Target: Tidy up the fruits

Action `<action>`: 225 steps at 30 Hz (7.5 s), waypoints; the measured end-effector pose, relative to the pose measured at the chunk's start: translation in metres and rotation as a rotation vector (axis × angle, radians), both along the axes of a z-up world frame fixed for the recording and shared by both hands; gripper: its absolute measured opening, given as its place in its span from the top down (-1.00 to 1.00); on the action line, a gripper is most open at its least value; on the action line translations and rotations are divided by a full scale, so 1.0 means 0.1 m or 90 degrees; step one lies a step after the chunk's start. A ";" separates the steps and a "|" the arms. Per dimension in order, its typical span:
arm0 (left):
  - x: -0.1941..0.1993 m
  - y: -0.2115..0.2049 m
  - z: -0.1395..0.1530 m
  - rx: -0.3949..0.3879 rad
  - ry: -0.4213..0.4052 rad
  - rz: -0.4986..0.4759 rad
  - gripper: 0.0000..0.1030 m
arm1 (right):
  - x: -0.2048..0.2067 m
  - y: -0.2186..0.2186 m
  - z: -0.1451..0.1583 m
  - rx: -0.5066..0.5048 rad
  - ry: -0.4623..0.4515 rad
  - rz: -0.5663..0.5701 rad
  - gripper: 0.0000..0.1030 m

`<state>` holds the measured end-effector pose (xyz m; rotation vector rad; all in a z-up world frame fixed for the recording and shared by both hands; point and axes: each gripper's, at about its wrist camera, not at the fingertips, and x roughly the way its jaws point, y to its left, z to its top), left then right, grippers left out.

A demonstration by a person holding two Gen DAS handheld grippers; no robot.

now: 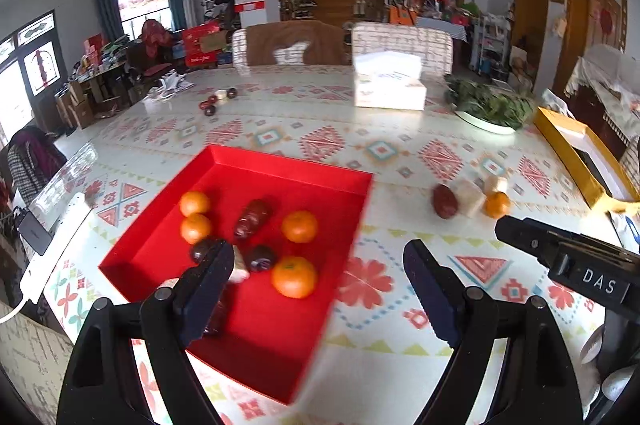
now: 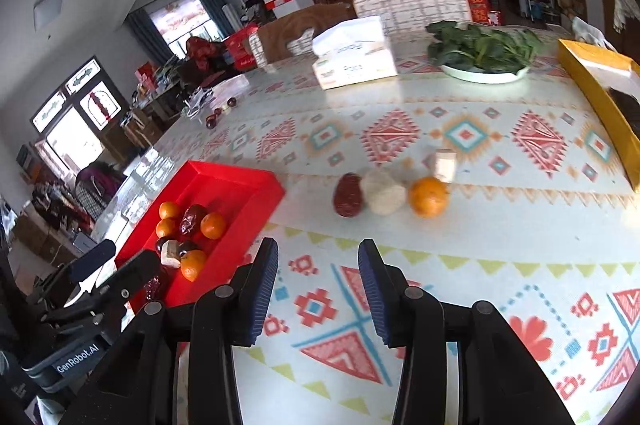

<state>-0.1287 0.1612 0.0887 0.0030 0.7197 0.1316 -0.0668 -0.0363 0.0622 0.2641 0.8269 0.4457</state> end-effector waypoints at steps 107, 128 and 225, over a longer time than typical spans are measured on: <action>0.23 0.98 -0.23 -0.183 0.024 0.000 0.42 | 0.62 -0.15 -0.25 0.105 0.083 0.043 0.30; -0.07 1.42 -0.61 -0.248 0.048 0.010 0.34 | 0.28 1.58 -0.21 0.028 0.104 0.214 0.30; 0.88 -0.63 -0.56 -0.100 0.110 -0.167 -0.66 | 1.19 -0.57 -0.57 -0.043 0.072 -0.082 0.62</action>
